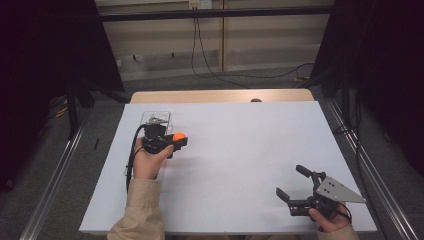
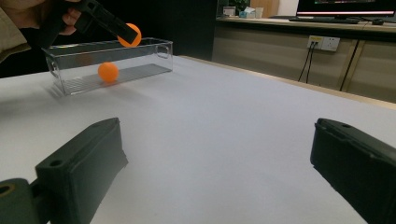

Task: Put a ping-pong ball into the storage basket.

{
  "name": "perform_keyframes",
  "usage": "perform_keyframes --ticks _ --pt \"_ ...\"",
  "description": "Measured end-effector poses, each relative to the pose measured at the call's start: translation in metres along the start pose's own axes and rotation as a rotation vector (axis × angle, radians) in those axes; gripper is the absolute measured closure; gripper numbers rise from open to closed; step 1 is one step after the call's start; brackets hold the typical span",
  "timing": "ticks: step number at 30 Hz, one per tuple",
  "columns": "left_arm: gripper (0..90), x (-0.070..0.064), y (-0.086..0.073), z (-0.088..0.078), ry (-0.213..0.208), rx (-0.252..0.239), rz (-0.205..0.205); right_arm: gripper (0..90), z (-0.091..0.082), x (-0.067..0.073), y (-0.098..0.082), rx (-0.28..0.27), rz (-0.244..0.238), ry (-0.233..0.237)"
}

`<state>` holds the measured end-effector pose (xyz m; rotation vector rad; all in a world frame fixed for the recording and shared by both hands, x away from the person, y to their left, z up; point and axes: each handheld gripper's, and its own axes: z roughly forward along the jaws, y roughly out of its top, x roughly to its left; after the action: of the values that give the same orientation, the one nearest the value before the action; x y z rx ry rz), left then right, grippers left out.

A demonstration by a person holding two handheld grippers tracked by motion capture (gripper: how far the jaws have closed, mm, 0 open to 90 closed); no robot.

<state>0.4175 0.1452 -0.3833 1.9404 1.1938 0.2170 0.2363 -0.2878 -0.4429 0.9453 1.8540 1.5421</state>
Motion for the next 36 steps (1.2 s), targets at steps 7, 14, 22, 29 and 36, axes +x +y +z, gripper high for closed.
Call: perform_keyframes --ticks 7,14,22,29,36 --pt "50.9 0.002 0.001 -0.004 0.003 -0.002 0.003 2.1 0.0 0.0 0.0 -0.002 0.002 -0.002" --pt "50.9 0.002 0.001 -0.006 0.003 -0.003 0.009 2.1 0.0 0.0 0.0 0.001 -0.003 0.0" --pt "50.9 0.004 0.002 -0.008 0.011 -0.005 0.007 2.1 0.0 -0.001 0.0 -0.001 -0.002 -0.001" --pt "50.9 0.006 0.002 -0.011 0.018 -0.007 0.008 2.1 0.0 0.0 0.0 -0.002 0.001 -0.002" --pt "50.8 0.008 0.002 -0.014 0.024 -0.004 0.008 2.1 0.0 0.0 0.0 0.0 0.002 -0.001"
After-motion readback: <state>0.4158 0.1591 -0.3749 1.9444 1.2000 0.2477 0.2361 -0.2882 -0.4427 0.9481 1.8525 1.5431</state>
